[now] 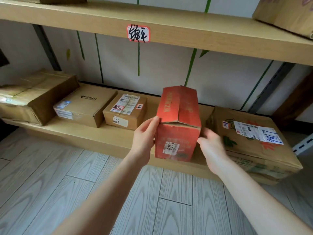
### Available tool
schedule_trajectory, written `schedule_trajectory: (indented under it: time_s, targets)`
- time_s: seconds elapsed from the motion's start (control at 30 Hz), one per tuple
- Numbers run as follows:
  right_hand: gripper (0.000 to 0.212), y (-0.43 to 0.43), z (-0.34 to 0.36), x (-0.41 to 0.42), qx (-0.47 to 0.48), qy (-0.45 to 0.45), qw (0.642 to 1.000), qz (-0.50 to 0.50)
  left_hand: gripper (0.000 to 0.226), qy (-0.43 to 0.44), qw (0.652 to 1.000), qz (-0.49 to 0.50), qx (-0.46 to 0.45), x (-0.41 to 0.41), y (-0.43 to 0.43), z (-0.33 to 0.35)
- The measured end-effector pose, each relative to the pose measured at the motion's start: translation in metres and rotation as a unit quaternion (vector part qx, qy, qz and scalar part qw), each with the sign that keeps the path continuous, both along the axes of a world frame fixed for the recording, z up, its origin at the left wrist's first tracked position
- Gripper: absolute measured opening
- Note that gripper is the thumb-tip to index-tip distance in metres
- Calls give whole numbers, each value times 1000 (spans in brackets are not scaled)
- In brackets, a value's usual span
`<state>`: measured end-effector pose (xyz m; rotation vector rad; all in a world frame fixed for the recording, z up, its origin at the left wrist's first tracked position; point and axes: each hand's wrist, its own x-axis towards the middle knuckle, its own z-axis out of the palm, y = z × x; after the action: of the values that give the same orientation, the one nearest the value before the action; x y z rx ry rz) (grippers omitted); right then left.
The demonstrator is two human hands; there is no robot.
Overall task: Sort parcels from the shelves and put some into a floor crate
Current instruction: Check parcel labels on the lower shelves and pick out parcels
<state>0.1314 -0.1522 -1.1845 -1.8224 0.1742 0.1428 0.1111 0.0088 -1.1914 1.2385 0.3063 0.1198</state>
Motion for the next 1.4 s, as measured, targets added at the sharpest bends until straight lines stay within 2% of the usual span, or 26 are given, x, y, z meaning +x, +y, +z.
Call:
schedule_trajectory:
  time_s: [0.1, 0.23, 0.33, 0.43, 0.47, 0.53, 0.6, 0.63, 0.67, 0.7, 0.73, 0.77, 0.83, 0.9, 0.97, 1.07, 1.17, 1.23, 1.33, 1.4]
  targets:
    - [42, 3, 9, 1, 139, 43, 989, -10, 20, -12, 1000, 7, -1, -2, 0, 3]
    - [38, 3, 15, -5, 161, 43, 986, -6, 18, -26, 999, 19, -20, -6, 0, 3]
    - [22, 0, 16, -3, 207, 47, 977, -18, 14, -42, 998, 37, -19, -9, -4, 6]
    - [63, -4, 19, 1, 212, 64, 975, 17, 16, -94, 994, 33, 53, -13, -13, 13]
    - [66, -5, 18, 1, 218, 62, 974, 14, 18, -113, 991, 23, 74, -14, -17, 16]
    - [48, -6, 15, 1, 252, 63, 966, -6, 25, -140, 983, 16, 118, -16, -22, 19]
    - [30, -8, 10, -1, 303, 70, 950, -19, 27, -166, 958, 52, 229, -11, -19, 16]
    - [29, -10, 7, -1, 326, 74, 942, -18, 36, -165, 938, 70, 296, -7, -17, 13]
    - [32, -12, 3, -2, 342, 74, 937, -11, 55, -143, 924, 83, 346, -5, -13, 10]
    - [33, -14, 2, -4, 350, 71, 934, -6, 76, -100, 927, 91, 351, -3, -9, 9]
    - [31, -16, 0, -5, 353, 62, 933, 1, 92, -46, 950, 83, 298, -1, -4, 10]
    - [30, -17, -1, -7, 360, 58, 931, 17, 96, 6, 976, 67, 209, -2, -1, 14]
    - [32, -19, -1, -9, 360, 60, 930, 38, 75, 81, 996, 8, 23, -4, 4, 18]
    - [29, -19, 0, -7, 353, 75, 933, -8, 48, 84, 995, 8, -49, -6, 6, 14]
    - [43, -17, 0, -5, 316, 35, 948, -35, 34, 57, 995, 50, -63, -7, 8, 12]
    - [32, -12, 3, -6, 257, 10, 966, -20, 31, 26, 995, 81, -58, -8, 10, 12]
    - [19, -5, 4, -1, 242, 22, 969, -36, 24, 22, 994, 100, -40, -6, 10, 8]
    - [16, -3, 1, 4, 226, 46, 972, -39, 16, 35, 992, 114, -32, -7, 10, 6]
    - [36, 3, 11, -3, 200, 72, 977, -5, 21, 86, 985, 148, -8, -17, 7, 14]
    - [37, 2, 27, -21, 191, 91, 977, 4, 24, 135, 976, 169, 13, -31, 2, 28]
